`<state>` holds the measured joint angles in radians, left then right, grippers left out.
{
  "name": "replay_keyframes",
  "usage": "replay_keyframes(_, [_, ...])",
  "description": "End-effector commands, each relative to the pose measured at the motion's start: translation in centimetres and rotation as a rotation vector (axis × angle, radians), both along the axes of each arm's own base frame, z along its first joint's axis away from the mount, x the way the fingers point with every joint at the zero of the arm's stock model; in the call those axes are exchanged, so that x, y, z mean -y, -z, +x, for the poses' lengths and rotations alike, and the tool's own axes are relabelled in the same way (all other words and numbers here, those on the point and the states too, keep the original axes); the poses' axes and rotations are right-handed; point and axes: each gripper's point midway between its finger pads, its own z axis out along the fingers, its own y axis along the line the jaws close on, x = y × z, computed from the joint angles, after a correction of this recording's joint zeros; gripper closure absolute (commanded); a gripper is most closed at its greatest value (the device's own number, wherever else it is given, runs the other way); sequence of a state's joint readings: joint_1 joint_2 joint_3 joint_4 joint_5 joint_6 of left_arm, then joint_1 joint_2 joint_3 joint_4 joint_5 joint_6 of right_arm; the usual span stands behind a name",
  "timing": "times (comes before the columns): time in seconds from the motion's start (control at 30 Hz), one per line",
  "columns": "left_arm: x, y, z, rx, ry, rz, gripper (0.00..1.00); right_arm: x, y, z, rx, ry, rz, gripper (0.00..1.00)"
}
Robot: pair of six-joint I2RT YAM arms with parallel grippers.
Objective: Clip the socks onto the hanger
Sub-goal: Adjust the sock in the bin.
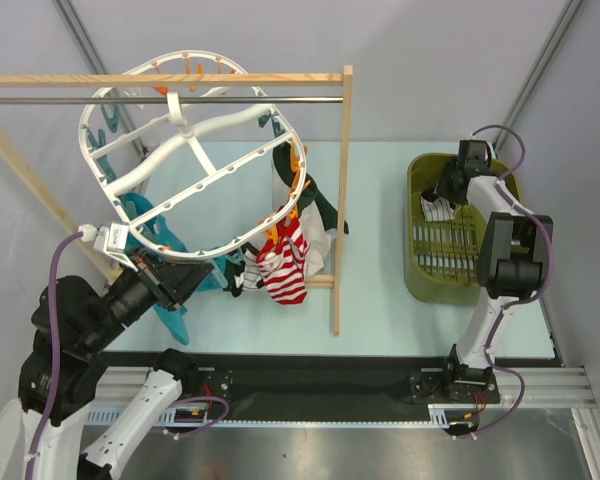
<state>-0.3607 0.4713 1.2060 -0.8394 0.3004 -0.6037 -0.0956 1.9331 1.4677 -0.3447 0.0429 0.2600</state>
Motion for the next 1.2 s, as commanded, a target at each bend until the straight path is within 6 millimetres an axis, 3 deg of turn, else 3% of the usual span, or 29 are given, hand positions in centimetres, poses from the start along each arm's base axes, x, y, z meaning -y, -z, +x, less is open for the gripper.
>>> replay_keyframes(0.0, [0.4,-0.9,-0.3,0.011,0.023,-0.023,1.00,1.2,1.1,0.9,-0.033,0.026,-0.054,0.55])
replay_keyframes(0.2, [0.5,-1.1,-0.1,0.013,0.026,-0.023,1.00,1.4,2.0,0.9,-0.055,0.030,-0.081,0.63])
replay_keyframes(0.4, [0.6,-1.0,-0.1,0.011,0.030,-0.028,1.00,1.1,0.7,1.0,-0.026,0.028,-0.115,0.92])
replay_keyframes(0.47, [0.6,-1.0,-0.1,0.011,0.033,-0.028,1.00,1.0,-0.6,0.9,-0.001,0.029,-0.123,1.00])
replay_keyframes(0.83, [0.6,-1.2,-0.3,0.022,0.037,-0.028,1.00,1.0,-8.9,0.8,0.198,0.026,-0.154,1.00])
replay_keyframes(0.93, [0.6,-1.1,-0.4,0.023,0.040,-0.027,1.00,0.7,-8.8,0.4,0.207,0.004,-0.144,1.00])
replay_keyframes(1.03, [0.6,-1.1,-0.4,0.026,0.042,-0.025,1.00,0.4,-7.4,-0.7,0.161,-0.008,-0.131,1.00])
replay_keyframes(1.07, [0.6,-1.2,-0.4,0.028,0.042,-0.026,1.00,0.3,-5.7,-1.7,0.120,-0.007,-0.119,1.00])
replay_keyframes(1.17, [0.6,-1.1,-0.5,0.027,0.042,-0.024,1.00,-0.1,-3.9,-3.7,0.083,0.014,-0.086,1.00])
